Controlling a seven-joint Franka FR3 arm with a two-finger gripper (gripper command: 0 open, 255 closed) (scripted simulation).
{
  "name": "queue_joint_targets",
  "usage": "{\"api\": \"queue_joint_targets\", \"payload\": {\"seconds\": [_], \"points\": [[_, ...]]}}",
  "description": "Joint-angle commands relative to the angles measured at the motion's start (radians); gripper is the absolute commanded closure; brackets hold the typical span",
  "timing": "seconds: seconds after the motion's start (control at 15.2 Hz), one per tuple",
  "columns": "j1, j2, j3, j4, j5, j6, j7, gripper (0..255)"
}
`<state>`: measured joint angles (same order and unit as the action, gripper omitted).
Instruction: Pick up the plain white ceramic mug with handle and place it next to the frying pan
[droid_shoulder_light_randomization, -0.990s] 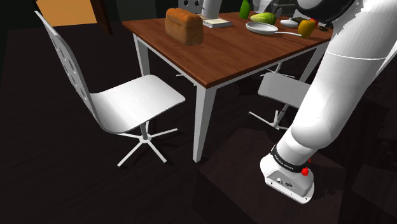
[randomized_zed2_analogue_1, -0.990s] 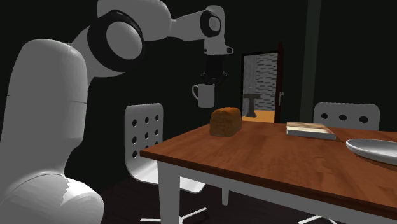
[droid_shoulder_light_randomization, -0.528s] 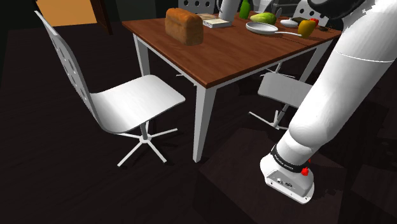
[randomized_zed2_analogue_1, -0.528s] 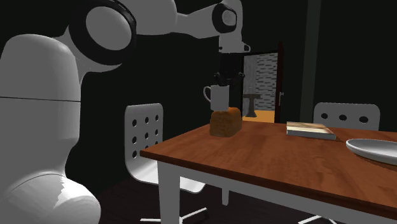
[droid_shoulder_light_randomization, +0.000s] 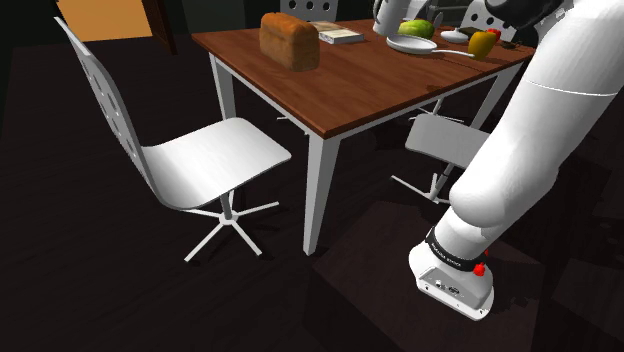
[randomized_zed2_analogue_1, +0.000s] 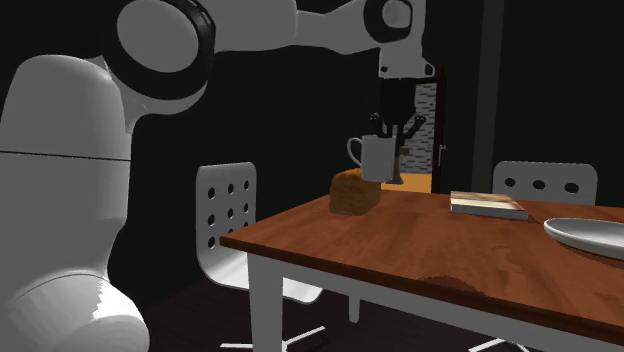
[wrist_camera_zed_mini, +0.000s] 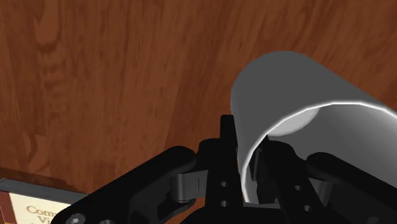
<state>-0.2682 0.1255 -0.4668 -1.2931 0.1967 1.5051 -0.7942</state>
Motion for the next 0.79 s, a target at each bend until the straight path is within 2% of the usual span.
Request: {"api": "queue_joint_targets", "payload": {"seconds": [0.0,0.4,0.73], "points": [[-0.030,0.003,-0.020,-0.004,0.009,-0.002,-0.051,255],[-0.143,0.078,-0.080,0.070,0.068,-0.038,-0.204,255],[-0.267,0.183,-0.119,0.190,0.142,-0.091,-0.328,255]]}}
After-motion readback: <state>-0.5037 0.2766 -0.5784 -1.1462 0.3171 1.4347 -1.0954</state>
